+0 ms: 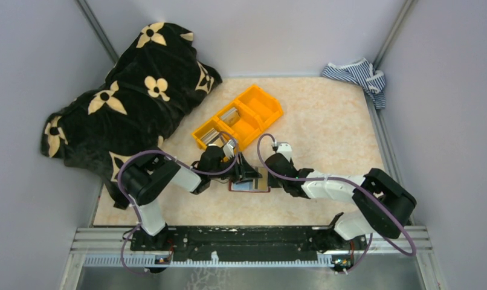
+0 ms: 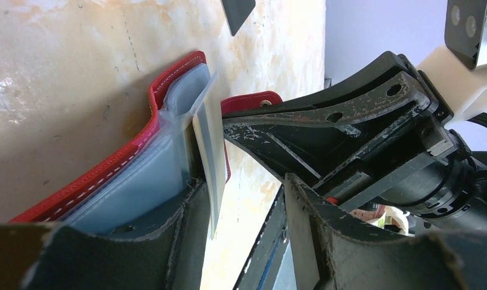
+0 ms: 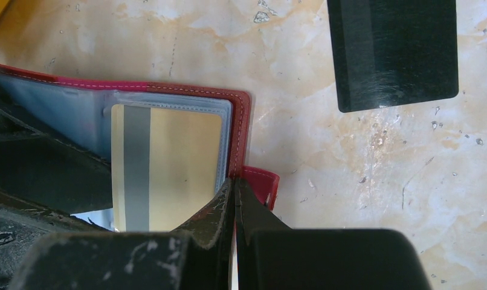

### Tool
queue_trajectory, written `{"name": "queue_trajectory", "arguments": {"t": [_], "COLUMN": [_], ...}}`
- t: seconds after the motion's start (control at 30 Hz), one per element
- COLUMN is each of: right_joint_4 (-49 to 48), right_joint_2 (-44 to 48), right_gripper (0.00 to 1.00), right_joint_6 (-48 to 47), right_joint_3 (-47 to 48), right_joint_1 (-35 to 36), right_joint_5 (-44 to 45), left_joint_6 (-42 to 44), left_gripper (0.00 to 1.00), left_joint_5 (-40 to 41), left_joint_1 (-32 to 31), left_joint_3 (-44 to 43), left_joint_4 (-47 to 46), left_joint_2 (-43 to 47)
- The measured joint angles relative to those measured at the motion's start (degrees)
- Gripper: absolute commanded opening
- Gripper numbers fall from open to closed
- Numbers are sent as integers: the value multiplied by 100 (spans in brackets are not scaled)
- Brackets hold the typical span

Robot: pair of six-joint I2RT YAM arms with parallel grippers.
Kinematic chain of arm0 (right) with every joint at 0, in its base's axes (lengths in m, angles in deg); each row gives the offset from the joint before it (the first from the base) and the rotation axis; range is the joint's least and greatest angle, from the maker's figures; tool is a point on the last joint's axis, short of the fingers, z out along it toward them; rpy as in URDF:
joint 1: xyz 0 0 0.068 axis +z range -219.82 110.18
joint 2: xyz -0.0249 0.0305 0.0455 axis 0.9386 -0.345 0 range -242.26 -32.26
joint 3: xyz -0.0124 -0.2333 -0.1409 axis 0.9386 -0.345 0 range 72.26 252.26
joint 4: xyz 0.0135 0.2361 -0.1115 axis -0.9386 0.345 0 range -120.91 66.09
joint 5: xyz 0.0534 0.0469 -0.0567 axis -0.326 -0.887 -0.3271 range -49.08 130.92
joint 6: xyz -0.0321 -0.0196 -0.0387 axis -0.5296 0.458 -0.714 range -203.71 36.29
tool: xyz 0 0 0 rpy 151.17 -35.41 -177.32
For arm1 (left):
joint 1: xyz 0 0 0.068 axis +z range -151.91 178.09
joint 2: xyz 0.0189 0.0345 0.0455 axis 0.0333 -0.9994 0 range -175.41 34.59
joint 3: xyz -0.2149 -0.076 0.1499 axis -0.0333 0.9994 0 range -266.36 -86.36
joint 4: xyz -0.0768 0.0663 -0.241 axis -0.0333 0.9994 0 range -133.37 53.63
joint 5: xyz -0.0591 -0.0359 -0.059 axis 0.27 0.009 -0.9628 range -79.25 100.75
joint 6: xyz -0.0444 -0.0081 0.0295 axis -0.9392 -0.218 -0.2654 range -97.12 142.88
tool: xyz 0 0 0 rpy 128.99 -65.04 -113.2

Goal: Take the credit cards out of the card holder

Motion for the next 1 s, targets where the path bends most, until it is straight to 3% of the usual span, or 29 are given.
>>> {"name": "queue_trajectory", "arguments": {"t": [0.1,0.23,0.33,0.47,0.77,1.0], "right_joint_4": [-2,-37,-72,-72,61,205], "right_joint_2": [-4,-26,-39,-39,166,1615], "right_gripper": [0,0,0,0,0,0], "right_joint_6": [-2,-4,-7,-15,-190,-452], "right_joint_3": [0,2,2,2,-61,-522], "right_joint_1": [0,0,-7,-9,-31,-31], "right_joint_5": [0,-2,0,-7,-188,-616], "left_joint_6": [2,0,2,7,98,111], "left_gripper": [52,25,20,0,0,0], "left_joint_5": [-9,-37,-66,-83,-146,-225], "left_joint_1": [0,0,0,0,83,153], "left_joint_3": [-2,-2,-2,-2,-2,-2], "left_joint_4": [-9,-31,-35,-37,22,81], "left_joint_2": [0,-31,-85,-118,-223,-350]}}
